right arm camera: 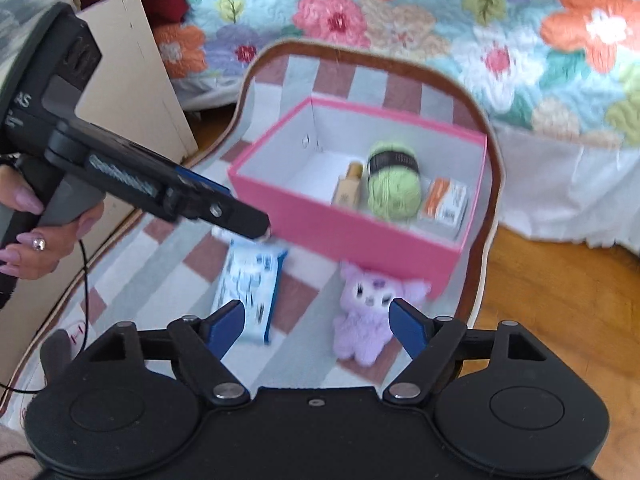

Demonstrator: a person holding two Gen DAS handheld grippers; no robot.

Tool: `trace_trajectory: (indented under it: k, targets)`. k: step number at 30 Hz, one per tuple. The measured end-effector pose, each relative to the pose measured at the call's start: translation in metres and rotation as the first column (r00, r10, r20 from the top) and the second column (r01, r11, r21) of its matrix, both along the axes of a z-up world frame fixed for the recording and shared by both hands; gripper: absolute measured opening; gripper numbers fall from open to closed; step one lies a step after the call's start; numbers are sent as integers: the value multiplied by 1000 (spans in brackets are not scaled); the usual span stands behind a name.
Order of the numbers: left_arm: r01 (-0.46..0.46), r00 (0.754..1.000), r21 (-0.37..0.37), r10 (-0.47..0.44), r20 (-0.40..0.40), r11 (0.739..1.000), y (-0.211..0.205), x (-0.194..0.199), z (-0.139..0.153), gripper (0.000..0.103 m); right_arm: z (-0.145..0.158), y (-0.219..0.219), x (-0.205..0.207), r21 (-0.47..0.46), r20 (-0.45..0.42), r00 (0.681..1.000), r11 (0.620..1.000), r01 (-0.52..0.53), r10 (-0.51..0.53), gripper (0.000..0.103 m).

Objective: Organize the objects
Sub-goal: 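Move the left tool to the purple plush toy and grasp it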

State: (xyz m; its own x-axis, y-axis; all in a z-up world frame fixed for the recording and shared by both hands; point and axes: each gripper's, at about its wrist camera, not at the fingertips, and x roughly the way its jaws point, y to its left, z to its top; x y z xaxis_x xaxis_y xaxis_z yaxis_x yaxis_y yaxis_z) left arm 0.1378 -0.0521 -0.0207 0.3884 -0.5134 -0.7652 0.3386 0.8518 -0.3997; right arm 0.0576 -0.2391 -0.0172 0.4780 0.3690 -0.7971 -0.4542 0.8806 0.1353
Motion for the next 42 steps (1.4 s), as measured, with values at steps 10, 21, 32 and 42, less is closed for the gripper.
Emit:
trace_trajectory:
  k: [10,21,32,42]
  targets:
    - [-2,1000,55,1,22,998,-15,-2,-50,88,-47,31,-22,-183,32,991,976,-120,127,83]
    - [48,999,-10,-48,-1,999,-56,5,-109,88,-91,27,14,-130,55,996,990,-58,65,82]
    - [-65,993,-90,55,-108,994,-62,33,-151,78,-140,14,33,-132,60,997,989,63,-56,82]
    - [-90,989,-150,71,-128,985,-63,46,-162,43,-156,12,45,-77,-13,995,992,96,-97,61]
